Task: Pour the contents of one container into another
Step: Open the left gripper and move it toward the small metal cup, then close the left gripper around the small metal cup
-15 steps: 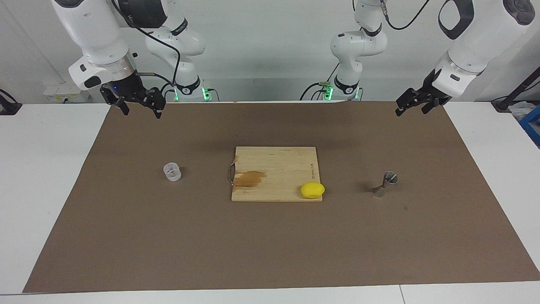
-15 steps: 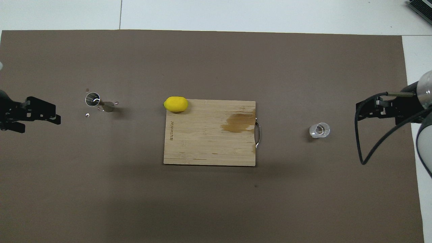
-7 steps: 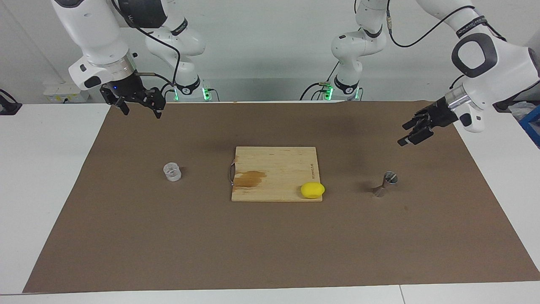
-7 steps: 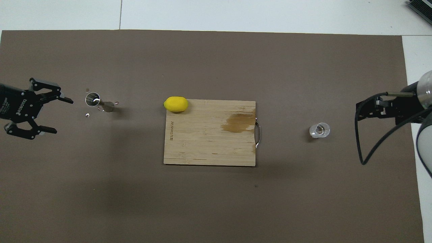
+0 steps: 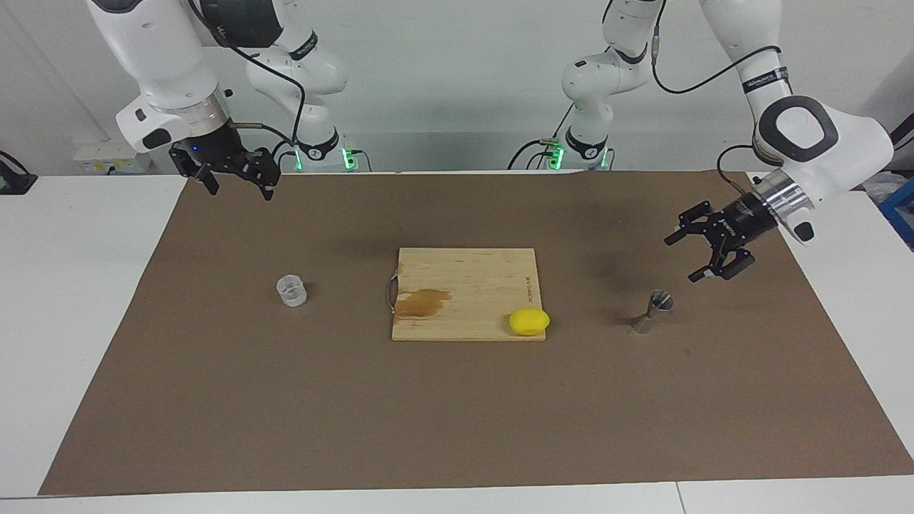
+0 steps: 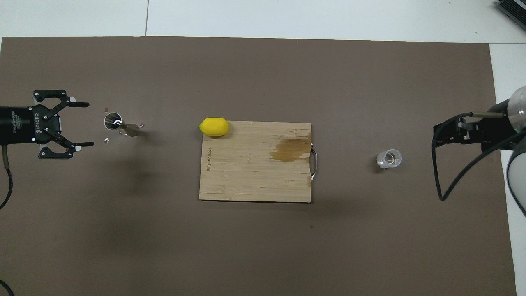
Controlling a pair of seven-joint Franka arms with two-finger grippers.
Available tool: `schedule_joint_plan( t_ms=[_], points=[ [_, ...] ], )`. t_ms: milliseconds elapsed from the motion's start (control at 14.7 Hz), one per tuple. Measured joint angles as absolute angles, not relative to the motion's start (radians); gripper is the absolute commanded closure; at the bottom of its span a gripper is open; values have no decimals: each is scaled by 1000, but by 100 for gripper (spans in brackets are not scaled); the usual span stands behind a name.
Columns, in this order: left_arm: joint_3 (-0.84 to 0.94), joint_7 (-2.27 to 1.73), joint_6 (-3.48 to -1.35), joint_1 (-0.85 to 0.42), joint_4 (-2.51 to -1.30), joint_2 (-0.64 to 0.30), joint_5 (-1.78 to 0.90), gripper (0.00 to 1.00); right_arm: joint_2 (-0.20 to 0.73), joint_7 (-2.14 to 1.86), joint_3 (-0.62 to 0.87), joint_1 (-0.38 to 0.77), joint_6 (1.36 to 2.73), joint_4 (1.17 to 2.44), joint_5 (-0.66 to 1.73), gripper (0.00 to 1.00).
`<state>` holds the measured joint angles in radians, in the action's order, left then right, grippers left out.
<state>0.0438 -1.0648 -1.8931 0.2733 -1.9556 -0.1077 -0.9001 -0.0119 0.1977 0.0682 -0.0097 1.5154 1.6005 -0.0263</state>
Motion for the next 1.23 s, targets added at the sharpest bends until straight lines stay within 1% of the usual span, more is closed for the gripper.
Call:
schedule_joint_plan(
  t_ms=[273, 614, 818, 1159, 1227],
  points=[
    [43, -1067, -1902, 322, -1989, -191, -1075, 0, -12, 198, 68, -10, 1515, 1600, -26, 0],
    [47, -1064, -1922, 325, -1994, -275, -1217, 0, -12, 198, 68, -10, 1515, 1600, -26, 0],
    [54, -1044, -1927, 323, -1997, -292, -1238, 0, -12, 198, 68, -10, 1515, 1600, -26, 0],
    [60, -1005, -1928, 321, -2021, -292, -1240, 0, -12, 198, 68, -10, 1515, 1600, -26, 0],
    [60, -995, -1929, 321, -2026, -292, -1241, 2, -12, 198, 68, -10, 1515, 1600, -26, 0]
  ],
)
